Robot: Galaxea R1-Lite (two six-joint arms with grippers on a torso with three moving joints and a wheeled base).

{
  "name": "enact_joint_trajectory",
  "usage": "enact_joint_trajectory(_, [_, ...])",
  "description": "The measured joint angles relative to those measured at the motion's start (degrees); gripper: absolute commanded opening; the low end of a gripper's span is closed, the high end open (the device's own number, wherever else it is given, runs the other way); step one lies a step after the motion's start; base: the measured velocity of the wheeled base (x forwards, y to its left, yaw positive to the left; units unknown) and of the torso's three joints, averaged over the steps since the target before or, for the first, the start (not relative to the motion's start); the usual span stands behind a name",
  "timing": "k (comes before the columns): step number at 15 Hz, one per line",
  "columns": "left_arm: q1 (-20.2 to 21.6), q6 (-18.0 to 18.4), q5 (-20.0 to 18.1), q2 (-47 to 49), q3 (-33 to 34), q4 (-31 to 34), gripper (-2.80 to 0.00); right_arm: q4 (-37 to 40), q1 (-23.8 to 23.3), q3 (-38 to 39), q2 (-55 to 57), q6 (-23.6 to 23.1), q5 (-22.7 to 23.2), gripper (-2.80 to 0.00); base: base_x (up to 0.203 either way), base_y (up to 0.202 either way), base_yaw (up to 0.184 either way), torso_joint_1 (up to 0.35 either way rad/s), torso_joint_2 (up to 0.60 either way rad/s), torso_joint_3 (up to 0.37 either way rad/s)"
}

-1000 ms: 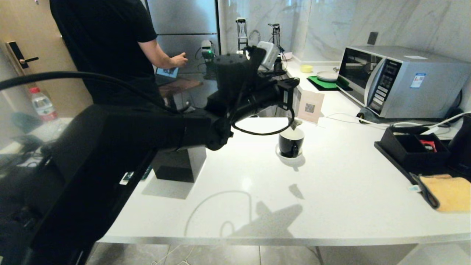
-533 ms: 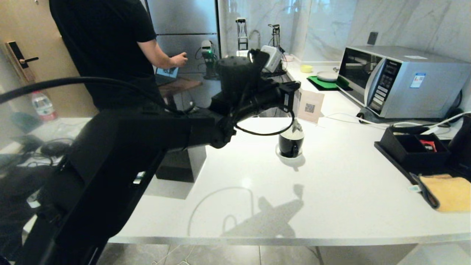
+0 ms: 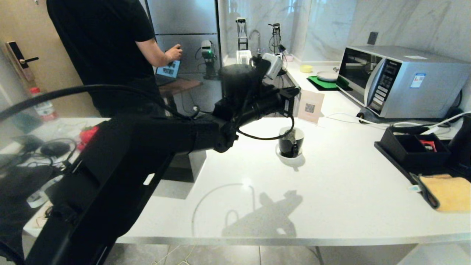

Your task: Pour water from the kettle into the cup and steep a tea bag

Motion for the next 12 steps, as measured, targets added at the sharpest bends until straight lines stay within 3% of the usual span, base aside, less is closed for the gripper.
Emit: enact_joint_trajectory(12, [-0.4,0.8,2.3,5.4,-0.1,-8.6,-2.8,0.0,0.0,0.0,0.0,0.0,0.0,-2.8,0.0,0.0,0.0,0.0,0.0,0.0])
